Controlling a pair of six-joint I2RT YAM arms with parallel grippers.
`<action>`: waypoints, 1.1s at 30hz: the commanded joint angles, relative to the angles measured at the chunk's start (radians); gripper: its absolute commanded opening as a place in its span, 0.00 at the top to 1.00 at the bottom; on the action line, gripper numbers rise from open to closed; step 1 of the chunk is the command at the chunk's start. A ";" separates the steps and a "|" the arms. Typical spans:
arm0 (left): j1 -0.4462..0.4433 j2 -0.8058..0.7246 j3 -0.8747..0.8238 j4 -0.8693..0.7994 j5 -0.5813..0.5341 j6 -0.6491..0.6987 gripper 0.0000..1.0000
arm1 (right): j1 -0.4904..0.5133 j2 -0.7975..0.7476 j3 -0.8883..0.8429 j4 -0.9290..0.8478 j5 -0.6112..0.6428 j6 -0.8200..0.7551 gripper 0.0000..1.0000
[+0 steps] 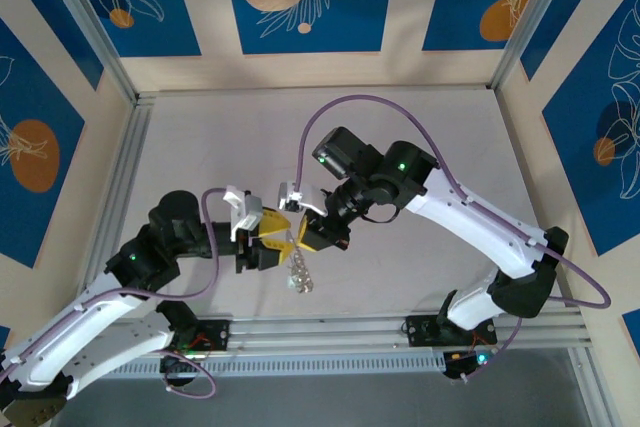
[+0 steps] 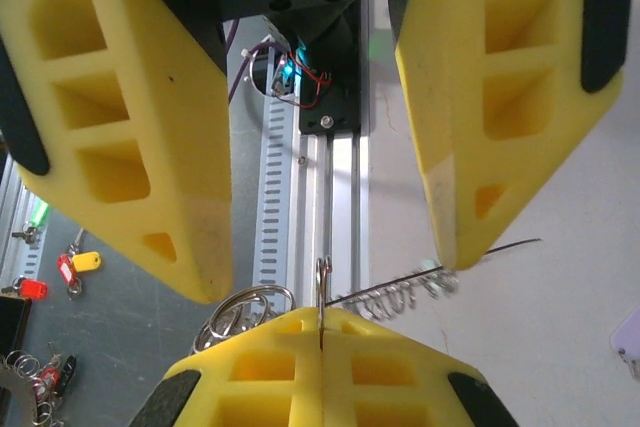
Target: Put the keys on the keyring
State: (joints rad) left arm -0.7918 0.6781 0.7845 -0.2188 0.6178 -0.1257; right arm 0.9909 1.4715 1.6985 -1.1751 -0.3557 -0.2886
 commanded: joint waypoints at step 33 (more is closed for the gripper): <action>0.007 0.088 0.050 -0.020 0.058 0.048 0.89 | 0.029 -0.092 -0.037 0.089 -0.103 -0.078 1.00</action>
State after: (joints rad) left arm -0.7921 0.7448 0.8127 -0.2398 0.6811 -0.0933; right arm 1.0019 1.4200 1.6638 -1.1366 -0.3683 -0.3412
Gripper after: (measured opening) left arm 0.181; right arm 0.049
